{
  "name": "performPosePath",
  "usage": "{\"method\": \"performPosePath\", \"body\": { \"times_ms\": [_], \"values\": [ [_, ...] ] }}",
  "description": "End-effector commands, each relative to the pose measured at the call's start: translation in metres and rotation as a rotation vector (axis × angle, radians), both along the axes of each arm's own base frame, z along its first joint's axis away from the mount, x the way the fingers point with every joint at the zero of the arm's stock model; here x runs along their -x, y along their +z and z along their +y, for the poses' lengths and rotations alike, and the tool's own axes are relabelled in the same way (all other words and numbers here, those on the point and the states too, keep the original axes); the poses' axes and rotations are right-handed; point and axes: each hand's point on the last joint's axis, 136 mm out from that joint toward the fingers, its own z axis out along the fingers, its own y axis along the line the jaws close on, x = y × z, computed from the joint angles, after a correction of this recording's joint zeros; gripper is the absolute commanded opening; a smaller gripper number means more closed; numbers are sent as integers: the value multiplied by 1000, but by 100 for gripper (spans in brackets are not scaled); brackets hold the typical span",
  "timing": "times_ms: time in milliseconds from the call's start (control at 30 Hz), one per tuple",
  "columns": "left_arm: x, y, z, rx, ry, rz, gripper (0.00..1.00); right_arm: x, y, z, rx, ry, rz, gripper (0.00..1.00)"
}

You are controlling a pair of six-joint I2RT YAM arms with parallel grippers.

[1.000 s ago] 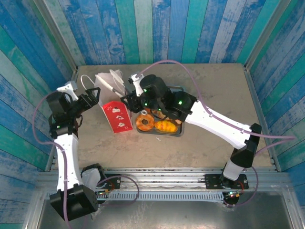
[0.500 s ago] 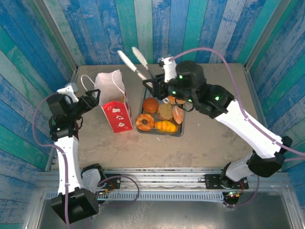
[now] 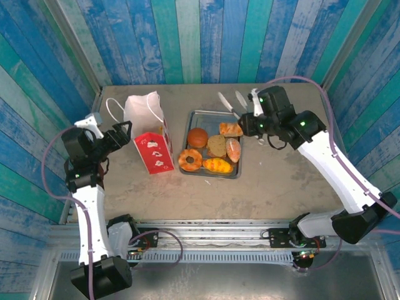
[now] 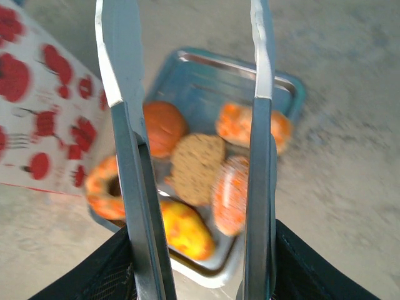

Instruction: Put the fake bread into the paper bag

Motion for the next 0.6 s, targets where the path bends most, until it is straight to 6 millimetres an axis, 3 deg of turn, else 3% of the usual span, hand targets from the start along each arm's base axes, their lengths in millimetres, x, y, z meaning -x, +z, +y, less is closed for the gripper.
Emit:
{"method": "performPosePath", "body": {
  "times_ms": [0, 200, 300, 567],
  "values": [
    [7, -2, -4, -16, -15, -7, 94, 26, -18, -22, 46, -15, 78, 53],
    [8, -4, -9, 4, -42, -14, 94, 56, -71, -44, 101, -63, 231, 54],
    [9, -8, -8, -1, -32, -12, 94, 65, -91, -45, 101, -57, 299, 54],
    [10, -11, -9, 9, -32, -14, 94, 69, -126, -42, 186, -18, 443, 54]
  ]
}}
